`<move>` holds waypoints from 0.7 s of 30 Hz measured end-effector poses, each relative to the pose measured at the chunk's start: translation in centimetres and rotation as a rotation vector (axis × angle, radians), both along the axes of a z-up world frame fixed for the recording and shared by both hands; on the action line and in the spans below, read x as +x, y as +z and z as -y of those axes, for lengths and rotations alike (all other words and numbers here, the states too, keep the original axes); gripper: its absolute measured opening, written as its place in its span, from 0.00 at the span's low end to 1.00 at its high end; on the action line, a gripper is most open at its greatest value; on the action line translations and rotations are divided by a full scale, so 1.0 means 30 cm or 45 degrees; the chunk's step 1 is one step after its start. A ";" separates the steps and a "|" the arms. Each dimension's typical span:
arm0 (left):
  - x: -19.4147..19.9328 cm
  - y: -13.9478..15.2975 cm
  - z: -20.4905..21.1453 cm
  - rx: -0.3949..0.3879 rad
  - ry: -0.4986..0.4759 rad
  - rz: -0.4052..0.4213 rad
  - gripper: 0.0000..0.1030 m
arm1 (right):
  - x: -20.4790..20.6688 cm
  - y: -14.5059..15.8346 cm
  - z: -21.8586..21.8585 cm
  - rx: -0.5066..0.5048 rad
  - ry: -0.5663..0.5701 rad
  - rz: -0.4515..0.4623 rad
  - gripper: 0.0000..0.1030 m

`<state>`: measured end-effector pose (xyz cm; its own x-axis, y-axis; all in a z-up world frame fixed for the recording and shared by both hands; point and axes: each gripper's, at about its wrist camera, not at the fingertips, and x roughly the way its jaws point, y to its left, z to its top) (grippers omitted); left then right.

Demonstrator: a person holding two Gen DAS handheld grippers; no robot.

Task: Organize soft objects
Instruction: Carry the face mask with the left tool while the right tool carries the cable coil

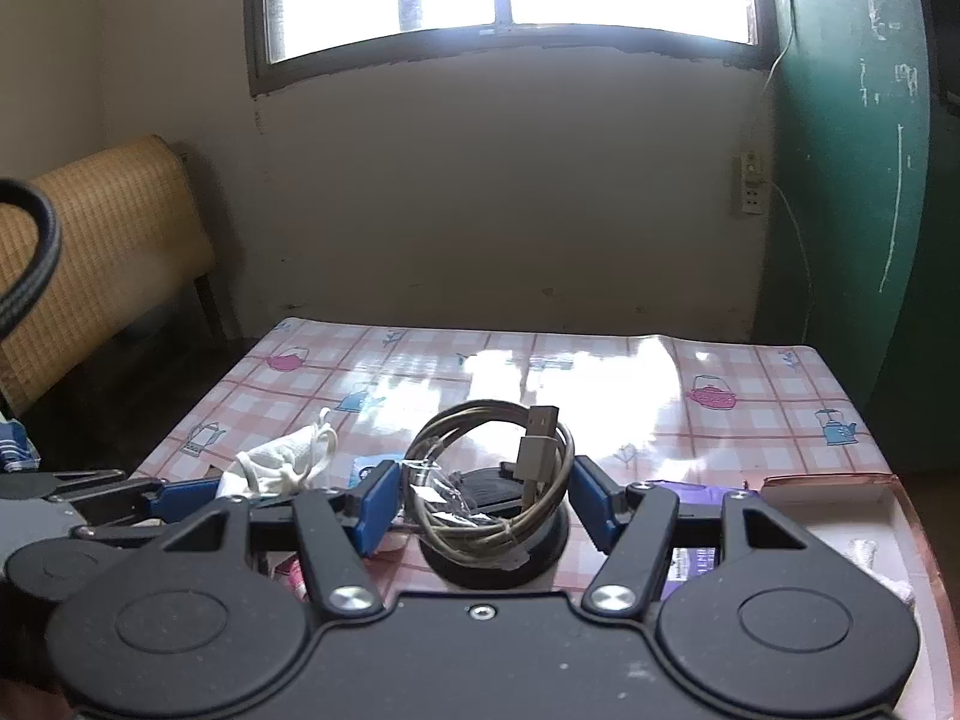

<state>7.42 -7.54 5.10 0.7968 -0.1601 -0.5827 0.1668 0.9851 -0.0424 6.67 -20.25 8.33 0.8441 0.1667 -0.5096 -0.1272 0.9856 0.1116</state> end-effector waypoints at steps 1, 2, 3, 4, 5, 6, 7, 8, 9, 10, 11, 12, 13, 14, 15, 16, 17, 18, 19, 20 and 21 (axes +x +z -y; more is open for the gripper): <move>0.000 -0.001 0.006 0.002 -0.005 0.000 0.41 | 0.000 0.000 0.007 0.001 -0.005 0.000 0.72; 0.001 -0.002 0.013 0.004 -0.010 0.000 0.41 | -0.001 -0.001 0.013 0.001 -0.009 0.000 0.72; 0.001 -0.002 0.019 0.003 -0.013 -0.001 0.41 | -0.001 -0.001 0.020 0.000 -0.013 0.000 0.72; 0.002 -0.003 0.026 0.003 -0.019 -0.001 0.41 | -0.002 -0.002 0.028 0.000 -0.016 0.000 0.72; 0.001 -0.002 0.031 0.004 -0.024 0.000 0.41 | -0.003 -0.003 0.034 0.000 -0.021 0.000 0.72; 0.001 -0.001 0.036 0.006 -0.028 0.001 0.41 | -0.004 -0.003 0.042 0.002 -0.026 0.000 0.72; 0.001 0.000 0.041 0.007 -0.032 0.002 0.41 | -0.003 -0.004 0.048 0.002 -0.031 0.000 0.72; 0.001 0.000 0.048 0.008 -0.037 0.002 0.41 | -0.004 -0.005 0.056 0.004 -0.036 0.000 0.72; 0.001 -0.001 0.054 0.010 -0.041 0.003 0.41 | -0.005 -0.006 0.062 0.004 -0.041 -0.001 0.72; 0.002 -0.001 0.061 0.010 -0.047 0.002 0.41 | -0.007 -0.007 0.070 0.003 -0.047 0.000 0.72; 0.002 -0.002 0.065 0.011 -0.052 0.001 0.41 | -0.009 -0.008 0.078 0.003 -0.052 -0.001 0.72; 0.002 -0.003 0.071 0.013 -0.057 0.002 0.41 | -0.009 -0.008 0.085 0.004 -0.056 -0.001 0.72; 0.003 -0.003 0.077 0.014 -0.060 0.002 0.41 | -0.009 -0.010 0.091 0.004 -0.060 -0.001 0.72; 0.003 -0.004 0.083 0.013 -0.064 0.001 0.41 | -0.010 -0.010 0.099 0.005 -0.066 -0.001 0.72; 0.003 -0.005 0.088 0.012 -0.068 0.001 0.41 | -0.011 -0.011 0.105 0.005 -0.071 -0.001 0.72; 0.004 -0.005 0.093 0.012 -0.071 0.001 0.41 | -0.011 -0.013 0.113 0.005 -0.075 -0.003 0.72; 0.004 -0.006 0.100 0.013 -0.074 0.000 0.41 | -0.012 -0.014 0.121 0.006 -0.081 -0.004 0.72; 0.003 -0.006 0.105 0.013 -0.077 0.000 0.41 | -0.012 -0.015 0.128 0.008 -0.086 -0.005 0.72; 0.004 -0.007 0.110 0.012 -0.080 -0.001 0.41 | -0.012 -0.014 0.132 0.009 -0.089 -0.005 0.72; 0.008 -0.008 0.113 0.011 -0.085 -0.001 0.41 | -0.013 -0.015 0.139 0.009 -0.092 -0.005 0.72; 0.009 -0.009 0.116 0.009 -0.089 -0.002 0.41 | -0.013 -0.016 0.145 0.010 -0.096 -0.006 0.72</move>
